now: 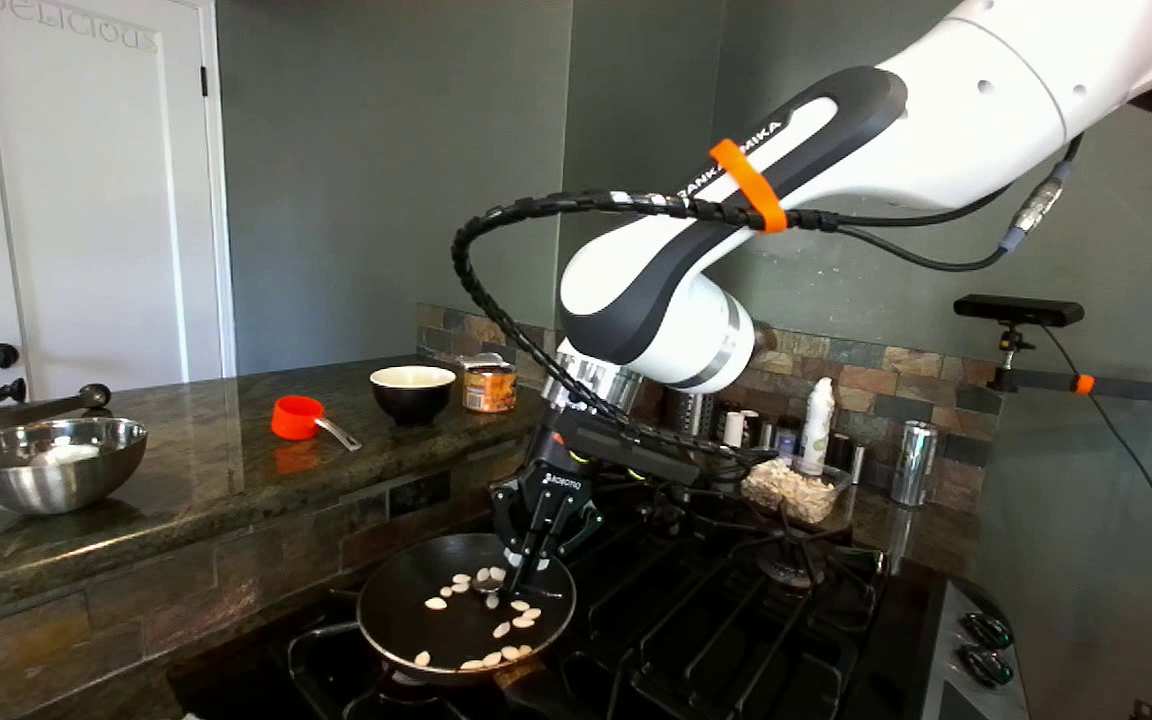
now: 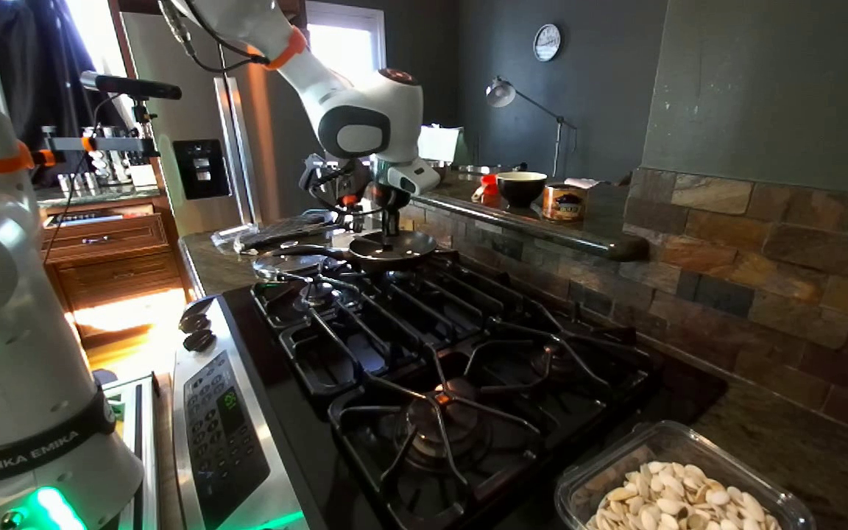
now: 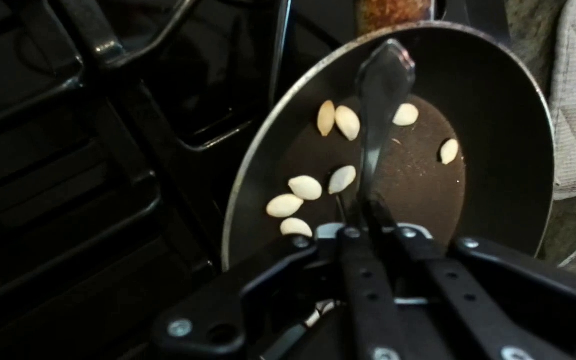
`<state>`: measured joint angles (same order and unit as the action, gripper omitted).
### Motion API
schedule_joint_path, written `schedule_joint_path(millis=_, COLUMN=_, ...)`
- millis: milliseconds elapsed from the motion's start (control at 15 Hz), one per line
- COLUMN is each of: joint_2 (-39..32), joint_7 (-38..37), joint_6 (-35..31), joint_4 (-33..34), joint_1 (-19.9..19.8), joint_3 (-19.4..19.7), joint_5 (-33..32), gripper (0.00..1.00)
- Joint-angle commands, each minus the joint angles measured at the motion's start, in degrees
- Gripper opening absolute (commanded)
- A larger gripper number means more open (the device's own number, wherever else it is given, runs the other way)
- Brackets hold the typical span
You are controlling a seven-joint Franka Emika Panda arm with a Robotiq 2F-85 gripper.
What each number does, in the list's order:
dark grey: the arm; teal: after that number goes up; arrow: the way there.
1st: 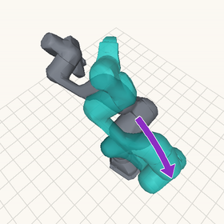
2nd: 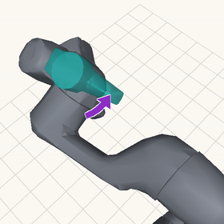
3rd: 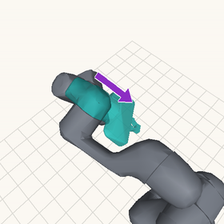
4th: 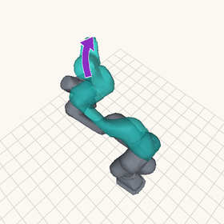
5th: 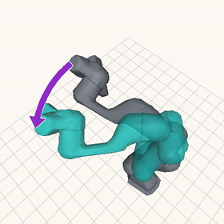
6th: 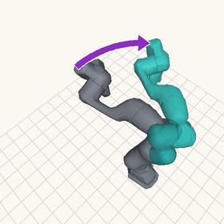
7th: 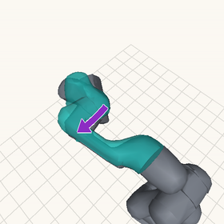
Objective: Use the silver spoon to put some contents from the pan in the black and white bowl then place the spoon back on the counter.
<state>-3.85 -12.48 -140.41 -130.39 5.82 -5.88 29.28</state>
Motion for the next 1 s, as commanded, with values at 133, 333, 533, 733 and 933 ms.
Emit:
schedule_joint_path(millis=133, joint_2=-1.92, joint_7=-2.97, joint_6=0.63, joint_4=2.26, joint_1=0.28, joint_3=-0.08, joint_5=-4.58, gripper=0.02)
schedule_joint_path(millis=333, joint_2=-2.34, joint_7=-2.13, joint_6=0.64, joint_4=3.25, joint_1=0.51, joint_3=-0.31, joint_5=-5.61, gripper=0.02)
schedule_joint_path(millis=533, joint_2=-2.39, joint_7=-1.56, joint_6=1.12, joint_4=4.21, joint_1=0.77, joint_3=-0.69, joint_5=-6.04, gripper=0.02)
schedule_joint_path(millis=733, joint_2=-1.95, joint_7=-2.24, joint_6=1.65, joint_4=4.83, joint_1=1.27, joint_3=-1.00, joint_5=-7.21, gripper=0.02)
schedule_joint_path(millis=933, joint_2=-1.52, joint_7=-1.68, joint_6=2.94, joint_4=5.49, joint_1=1.45, joint_3=-1.50, joint_5=-7.20, gripper=0.02)
